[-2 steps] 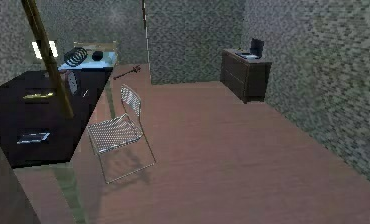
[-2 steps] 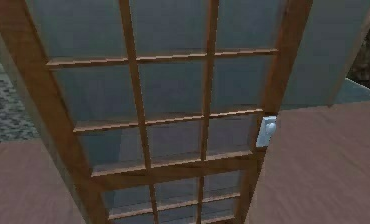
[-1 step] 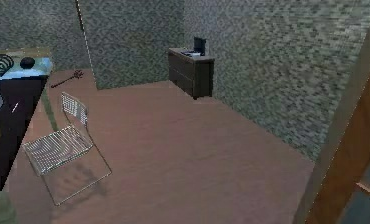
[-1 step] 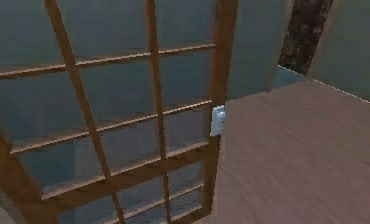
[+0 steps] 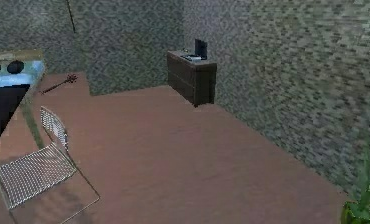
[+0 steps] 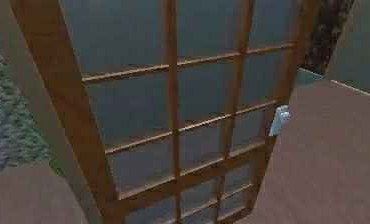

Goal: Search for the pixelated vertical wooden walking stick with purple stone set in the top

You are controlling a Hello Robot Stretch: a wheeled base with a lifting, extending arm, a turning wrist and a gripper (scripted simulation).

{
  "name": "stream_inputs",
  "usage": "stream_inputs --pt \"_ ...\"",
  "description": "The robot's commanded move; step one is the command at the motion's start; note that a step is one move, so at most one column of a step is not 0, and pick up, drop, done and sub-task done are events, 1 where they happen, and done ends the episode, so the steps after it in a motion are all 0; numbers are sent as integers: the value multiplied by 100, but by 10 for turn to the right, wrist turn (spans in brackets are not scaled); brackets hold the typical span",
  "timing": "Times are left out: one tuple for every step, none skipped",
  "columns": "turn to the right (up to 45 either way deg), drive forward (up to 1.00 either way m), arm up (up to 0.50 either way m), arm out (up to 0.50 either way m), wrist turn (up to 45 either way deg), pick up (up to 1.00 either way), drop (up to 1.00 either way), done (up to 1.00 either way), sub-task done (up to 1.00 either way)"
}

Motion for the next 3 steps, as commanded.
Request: stream_inputs --pt "-180 0 0 0 0 0 0 0 0" --pt "0 55 0 0 0 0 0 0 0" --pt "-450 0 0 0 0 0 0 0 0"
